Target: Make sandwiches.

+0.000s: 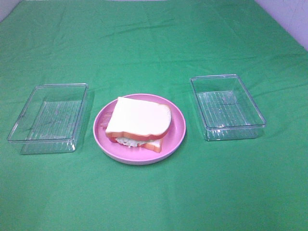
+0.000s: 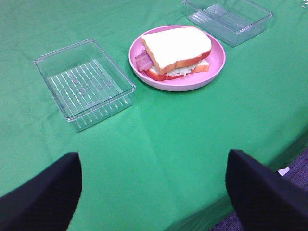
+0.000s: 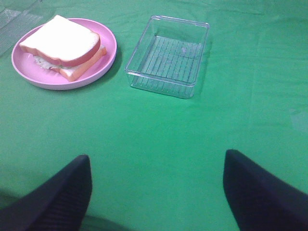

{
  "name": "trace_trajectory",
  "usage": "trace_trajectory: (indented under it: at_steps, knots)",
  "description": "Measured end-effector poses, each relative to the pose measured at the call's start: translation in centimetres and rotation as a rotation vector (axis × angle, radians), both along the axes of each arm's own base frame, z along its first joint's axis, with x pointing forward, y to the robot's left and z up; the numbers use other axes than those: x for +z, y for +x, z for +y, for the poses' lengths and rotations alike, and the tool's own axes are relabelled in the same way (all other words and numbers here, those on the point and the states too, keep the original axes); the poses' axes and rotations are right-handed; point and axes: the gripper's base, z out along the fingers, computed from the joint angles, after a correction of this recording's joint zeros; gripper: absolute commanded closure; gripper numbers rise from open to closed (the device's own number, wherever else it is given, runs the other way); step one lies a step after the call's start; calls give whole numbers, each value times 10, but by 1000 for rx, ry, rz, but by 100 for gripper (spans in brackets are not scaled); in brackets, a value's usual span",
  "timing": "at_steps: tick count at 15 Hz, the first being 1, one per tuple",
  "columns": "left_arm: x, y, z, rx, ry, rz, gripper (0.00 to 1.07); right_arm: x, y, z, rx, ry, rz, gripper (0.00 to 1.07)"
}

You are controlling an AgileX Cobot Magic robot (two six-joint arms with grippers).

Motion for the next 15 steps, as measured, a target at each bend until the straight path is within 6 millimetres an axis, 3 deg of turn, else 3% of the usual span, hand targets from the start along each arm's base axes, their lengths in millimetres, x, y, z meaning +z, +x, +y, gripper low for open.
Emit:
trace_trajectory:
  at_steps: [4,10,15]
  knots:
    - [0,0,0,17,0,0,28,0,0,0,0,0,0,35]
    - [0,1,-3,419,0,0,28,0,0,0,-1,0,0,35]
    - [0,1,-4,584,-1,0,28,0,0,1,-236,-2,-2,35]
